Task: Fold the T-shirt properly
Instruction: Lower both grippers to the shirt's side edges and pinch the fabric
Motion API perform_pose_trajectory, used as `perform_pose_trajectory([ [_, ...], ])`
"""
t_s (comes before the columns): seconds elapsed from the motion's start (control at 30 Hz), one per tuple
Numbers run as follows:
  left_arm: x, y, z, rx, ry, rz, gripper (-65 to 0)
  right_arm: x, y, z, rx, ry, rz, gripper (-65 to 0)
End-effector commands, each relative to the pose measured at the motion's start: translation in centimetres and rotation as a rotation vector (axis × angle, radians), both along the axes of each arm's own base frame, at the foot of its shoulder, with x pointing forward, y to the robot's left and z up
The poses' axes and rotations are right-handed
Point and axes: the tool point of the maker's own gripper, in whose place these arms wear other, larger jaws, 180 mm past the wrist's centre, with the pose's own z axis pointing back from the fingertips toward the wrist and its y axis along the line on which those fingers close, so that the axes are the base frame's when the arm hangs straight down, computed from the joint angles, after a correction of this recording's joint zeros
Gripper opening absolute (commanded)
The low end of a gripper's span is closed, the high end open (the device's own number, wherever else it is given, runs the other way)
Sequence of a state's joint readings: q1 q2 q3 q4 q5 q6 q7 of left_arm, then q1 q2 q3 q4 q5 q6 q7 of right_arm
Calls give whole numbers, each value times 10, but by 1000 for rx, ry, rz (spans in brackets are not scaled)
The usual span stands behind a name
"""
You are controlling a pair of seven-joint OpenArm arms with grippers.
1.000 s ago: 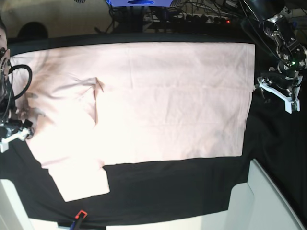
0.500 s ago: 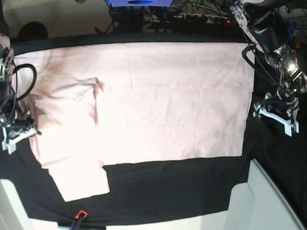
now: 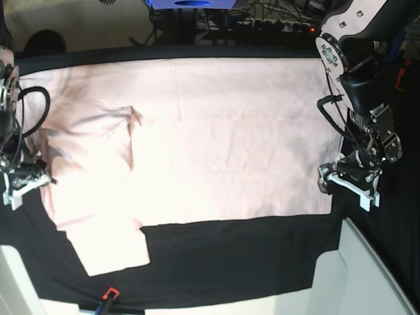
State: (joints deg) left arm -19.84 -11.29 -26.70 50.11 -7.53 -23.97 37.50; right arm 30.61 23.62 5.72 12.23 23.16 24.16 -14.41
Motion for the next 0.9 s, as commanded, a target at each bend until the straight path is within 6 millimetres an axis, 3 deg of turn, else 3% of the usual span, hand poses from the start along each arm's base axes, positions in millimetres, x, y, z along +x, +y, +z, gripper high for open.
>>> perform_pose_trajectory([
  [0.0,13,14,18,27,-52,35,-82,17,-12,19,-14,-60,-10,-650],
  [0.1,3,37,16,65,-24,139,-82,17,-14,20,-18,-60,-11,-650],
  [0.3,-6,41,9,76,1,138,-82,17,-11,19,-14,-60,-8,-650],
  [0.53,-22,20,-28,2,100,132,-82,17,-11,19,-11,-60,-12,-650],
  [0.77,-11,-6,-30,8,107,57,-82,17,-11,19,-12,-58,-9,-650],
  [0.87,-8,-26,-35,-6,111,20,-82,17,-11,19,-12,-58,-9,-650],
])
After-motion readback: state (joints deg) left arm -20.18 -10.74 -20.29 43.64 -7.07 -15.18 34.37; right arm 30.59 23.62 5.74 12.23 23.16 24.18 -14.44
